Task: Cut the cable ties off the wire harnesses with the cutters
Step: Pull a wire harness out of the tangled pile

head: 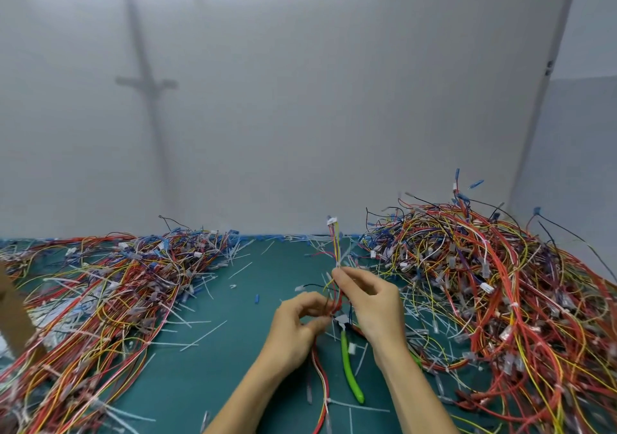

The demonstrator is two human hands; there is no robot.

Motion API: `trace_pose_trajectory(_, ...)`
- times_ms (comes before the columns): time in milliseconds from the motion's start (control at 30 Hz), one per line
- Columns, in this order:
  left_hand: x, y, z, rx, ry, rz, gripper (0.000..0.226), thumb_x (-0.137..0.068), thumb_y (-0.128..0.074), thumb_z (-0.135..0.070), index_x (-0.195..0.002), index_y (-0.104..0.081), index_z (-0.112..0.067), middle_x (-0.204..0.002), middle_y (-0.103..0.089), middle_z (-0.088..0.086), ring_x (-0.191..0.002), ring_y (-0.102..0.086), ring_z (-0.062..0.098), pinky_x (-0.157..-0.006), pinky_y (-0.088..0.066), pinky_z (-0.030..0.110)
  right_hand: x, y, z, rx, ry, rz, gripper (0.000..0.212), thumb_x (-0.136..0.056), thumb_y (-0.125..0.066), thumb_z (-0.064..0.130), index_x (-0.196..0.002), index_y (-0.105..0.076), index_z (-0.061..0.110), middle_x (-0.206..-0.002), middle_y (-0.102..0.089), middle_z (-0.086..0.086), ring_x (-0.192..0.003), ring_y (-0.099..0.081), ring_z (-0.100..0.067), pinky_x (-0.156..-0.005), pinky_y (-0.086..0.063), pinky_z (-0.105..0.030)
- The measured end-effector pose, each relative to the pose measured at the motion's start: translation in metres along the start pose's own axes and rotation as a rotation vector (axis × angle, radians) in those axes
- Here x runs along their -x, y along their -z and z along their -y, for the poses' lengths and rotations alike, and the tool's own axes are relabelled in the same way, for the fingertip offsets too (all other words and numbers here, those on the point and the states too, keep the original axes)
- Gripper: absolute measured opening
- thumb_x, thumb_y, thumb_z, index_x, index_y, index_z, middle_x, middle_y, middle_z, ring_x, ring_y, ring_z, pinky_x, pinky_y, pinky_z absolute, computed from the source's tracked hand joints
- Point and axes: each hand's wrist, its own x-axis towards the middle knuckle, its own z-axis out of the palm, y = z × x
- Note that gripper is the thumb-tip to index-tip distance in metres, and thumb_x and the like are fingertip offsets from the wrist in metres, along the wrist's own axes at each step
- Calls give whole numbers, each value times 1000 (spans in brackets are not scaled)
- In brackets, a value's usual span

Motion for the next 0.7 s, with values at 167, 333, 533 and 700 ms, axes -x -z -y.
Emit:
trace_pose_trajectory(167, 5, 5, -3, -168, -23, -55, 36, -75, -70, -1, -85, -69, -36, -88, -70, -11, -86, -62, 7, -80, -44, 19, 1, -3, 3, -134, 27, 33, 13, -77, -82, 22, -83, -77, 32, -89, -76, 16, -91, -69, 2, -90, -51, -24)
trace_pose_trajectory(333, 10, 13, -16, -13, -97, -476, 28, -67, -57, -20, -92, -53, -30, -90, -55, -7, -89, -52, 12, -86, -40, 41, 3, -8, 6, -151, 67, 93, 17, -83, -75, 17, -86, -78, 34, -94, -75, 17, -97, -67, 4, -92, -49, -22)
trace_pose_trajectory(533, 10, 16, -22, -69, -176, -410, 16, -82, -65, -53, -93, -70, -43, -105, -64, -22, -110, -57, 7, -100, -41, 45, 10, -19, 8, -114, 176, 156, 35, -87, -70, 12, -78, -75, 45, -85, -75, 16, -93, -68, -9, -92, -51, -32)
trace_pose_trajectory(700, 4, 18, -15, 184, -105, -345, 15, -82, -74, -19, -89, -76, -33, -96, -73, -10, -99, -66, 7, -87, -49, 20, 15, -24, 5, 136, 287, 116, 29, -87, -69, 29, -92, -65, 57, -96, -66, 17, -110, -51, -18, -100, -41, -38)
